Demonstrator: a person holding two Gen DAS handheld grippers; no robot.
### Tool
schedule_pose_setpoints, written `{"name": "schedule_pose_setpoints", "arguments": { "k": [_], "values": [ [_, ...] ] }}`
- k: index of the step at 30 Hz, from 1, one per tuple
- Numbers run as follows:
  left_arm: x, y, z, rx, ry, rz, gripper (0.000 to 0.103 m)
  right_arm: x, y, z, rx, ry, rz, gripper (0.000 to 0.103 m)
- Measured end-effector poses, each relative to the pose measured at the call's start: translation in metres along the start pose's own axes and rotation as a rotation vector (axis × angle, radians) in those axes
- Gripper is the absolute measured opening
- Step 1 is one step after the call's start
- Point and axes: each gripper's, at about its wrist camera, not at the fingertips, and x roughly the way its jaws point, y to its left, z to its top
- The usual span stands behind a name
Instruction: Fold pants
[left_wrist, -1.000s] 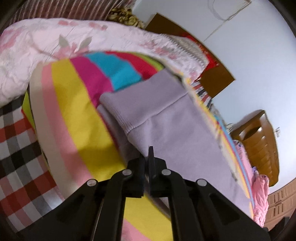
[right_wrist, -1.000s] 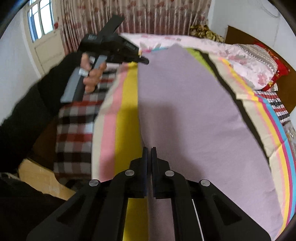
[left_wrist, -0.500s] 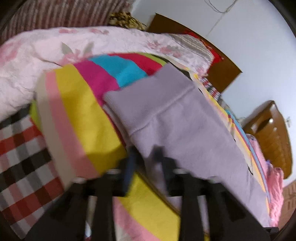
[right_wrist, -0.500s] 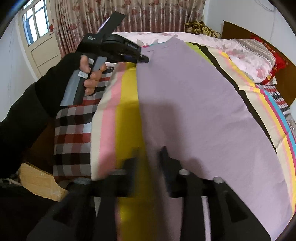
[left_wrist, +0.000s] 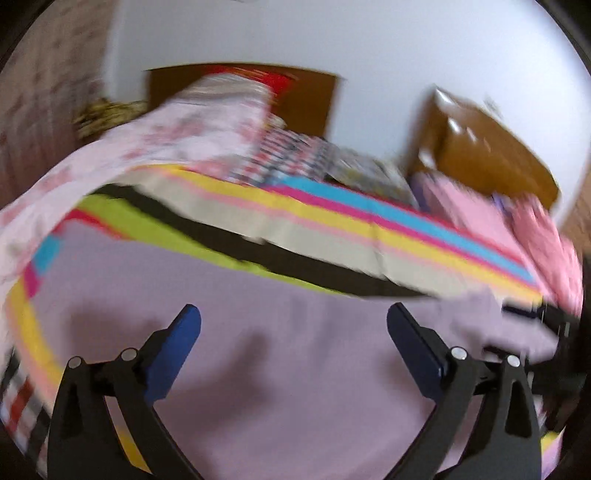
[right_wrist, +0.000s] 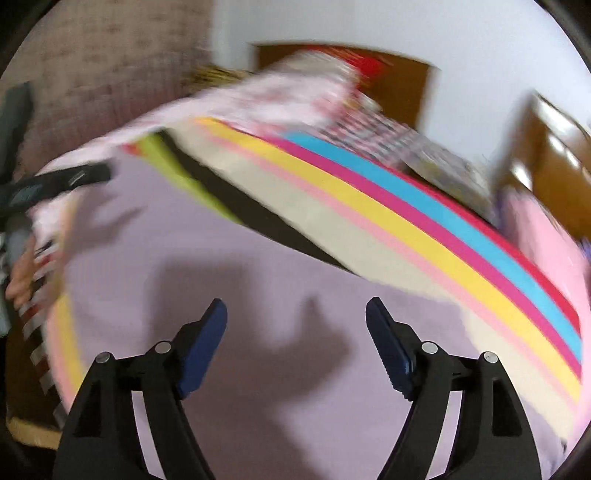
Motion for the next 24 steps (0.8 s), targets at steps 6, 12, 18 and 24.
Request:
{"name": "schedule_pose_setpoints", "arguments": {
  "k": [6, 12, 18, 24],
  "values": [
    [0.07, -0.023, -0.032, 0.069, 0.196, 0.073, 0.101, 0.02, -0.048, -0.05, 0.089, 0.137, -0.029, 0.088],
    [0.037, -0.036, -0.026, 0.065, 0.156, 0.192, 0.101, -0.026, -0.064, -0.077, 0.072, 0.066, -0.069, 0.09],
    [-0.004, -0.131, -0.047, 0.2, 0.085, -0.061, 0.101, -0.057, -0.143, -0.129, 0.318, 0.129, -0.103, 0.091],
    [0.005, -0.187, -0.082, 0.274, 0.149, -0.086, 0.101, -0.134, -0.185, -0.181, 0.46, -0.037, -0.073, 0.091]
  ]
}}
